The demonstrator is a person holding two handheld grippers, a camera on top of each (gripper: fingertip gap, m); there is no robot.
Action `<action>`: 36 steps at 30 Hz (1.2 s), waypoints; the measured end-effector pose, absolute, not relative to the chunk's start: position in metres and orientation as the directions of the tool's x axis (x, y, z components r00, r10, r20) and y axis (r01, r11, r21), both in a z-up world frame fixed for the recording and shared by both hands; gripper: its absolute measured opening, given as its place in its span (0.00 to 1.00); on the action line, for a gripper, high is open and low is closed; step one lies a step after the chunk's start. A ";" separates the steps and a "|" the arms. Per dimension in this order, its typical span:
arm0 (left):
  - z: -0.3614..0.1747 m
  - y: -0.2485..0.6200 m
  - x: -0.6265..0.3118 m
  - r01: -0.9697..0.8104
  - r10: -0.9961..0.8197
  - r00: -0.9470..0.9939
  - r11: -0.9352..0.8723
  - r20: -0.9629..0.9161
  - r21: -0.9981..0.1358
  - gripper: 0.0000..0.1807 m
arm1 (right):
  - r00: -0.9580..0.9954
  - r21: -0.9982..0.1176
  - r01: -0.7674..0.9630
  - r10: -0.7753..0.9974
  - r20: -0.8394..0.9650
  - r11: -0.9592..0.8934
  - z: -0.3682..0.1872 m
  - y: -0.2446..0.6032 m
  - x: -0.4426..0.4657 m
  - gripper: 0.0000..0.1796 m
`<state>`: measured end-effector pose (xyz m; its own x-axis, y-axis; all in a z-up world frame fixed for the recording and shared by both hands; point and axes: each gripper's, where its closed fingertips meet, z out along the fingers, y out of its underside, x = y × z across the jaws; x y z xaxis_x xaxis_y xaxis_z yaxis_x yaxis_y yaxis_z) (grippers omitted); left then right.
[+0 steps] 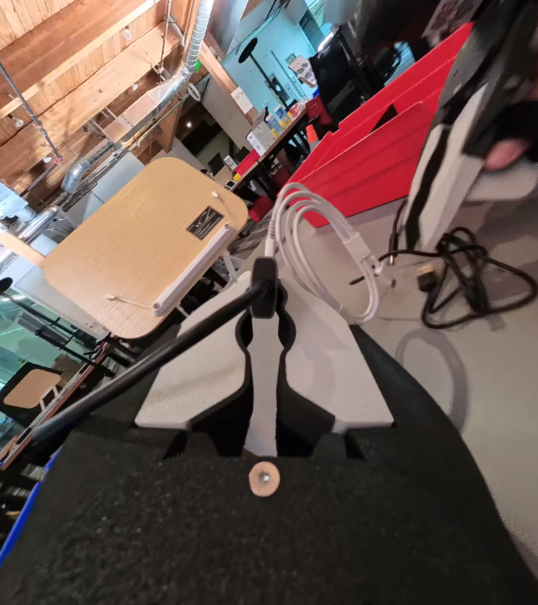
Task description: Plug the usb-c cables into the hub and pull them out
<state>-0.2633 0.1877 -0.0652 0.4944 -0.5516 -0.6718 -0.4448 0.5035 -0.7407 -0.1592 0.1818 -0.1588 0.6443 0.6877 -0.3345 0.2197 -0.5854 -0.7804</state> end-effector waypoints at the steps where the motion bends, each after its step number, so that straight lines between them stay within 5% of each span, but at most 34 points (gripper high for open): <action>1: -0.064 0.190 -0.267 -0.453 -0.539 0.504 0.500 -0.674 -0.739 0.06 | 0.625 -0.781 0.236 0.706 -0.334 -0.579 -0.155 0.177 -0.159 0.18; 7: -0.040 0.200 -0.297 -0.414 -0.495 0.606 0.472 -0.623 -0.778 0.06 | 0.607 -0.776 0.458 0.790 -0.084 -0.434 -0.150 0.155 -0.141 0.40; 10: -0.042 0.201 -0.295 -0.384 -0.534 0.605 0.454 -0.591 -0.804 0.06 | 0.617 -0.878 0.386 0.786 0.019 -0.281 -0.129 0.165 -0.156 0.47; 14: -0.051 0.203 -0.288 -0.395 -0.558 0.586 0.436 -0.587 -0.809 0.06 | 0.624 -0.850 0.409 0.782 -0.005 -0.332 -0.154 0.183 -0.187 0.62; 20: -0.047 0.208 -0.295 -0.427 -0.505 0.618 0.428 -0.603 -0.796 0.06 | 0.555 -0.836 0.497 0.825 0.101 -0.232 -0.145 0.219 -0.204 0.64; 25: -0.034 0.215 -0.315 -0.417 -0.459 0.675 0.410 -0.578 -0.812 0.06 | 0.443 -0.652 0.730 0.869 0.221 -0.205 -0.152 0.240 -0.188 0.68; 30: -0.039 0.214 -0.315 -0.440 -0.456 0.662 0.406 -0.595 -0.801 0.06 | 0.450 -0.567 0.686 0.878 -0.163 -0.456 -0.170 0.237 -0.193 0.76; 36: -0.047 0.216 -0.313 -0.458 -0.472 0.642 0.396 -0.604 -0.796 0.06 | 0.341 -0.551 0.772 0.938 -0.062 -0.318 -0.193 0.216 -0.208 0.73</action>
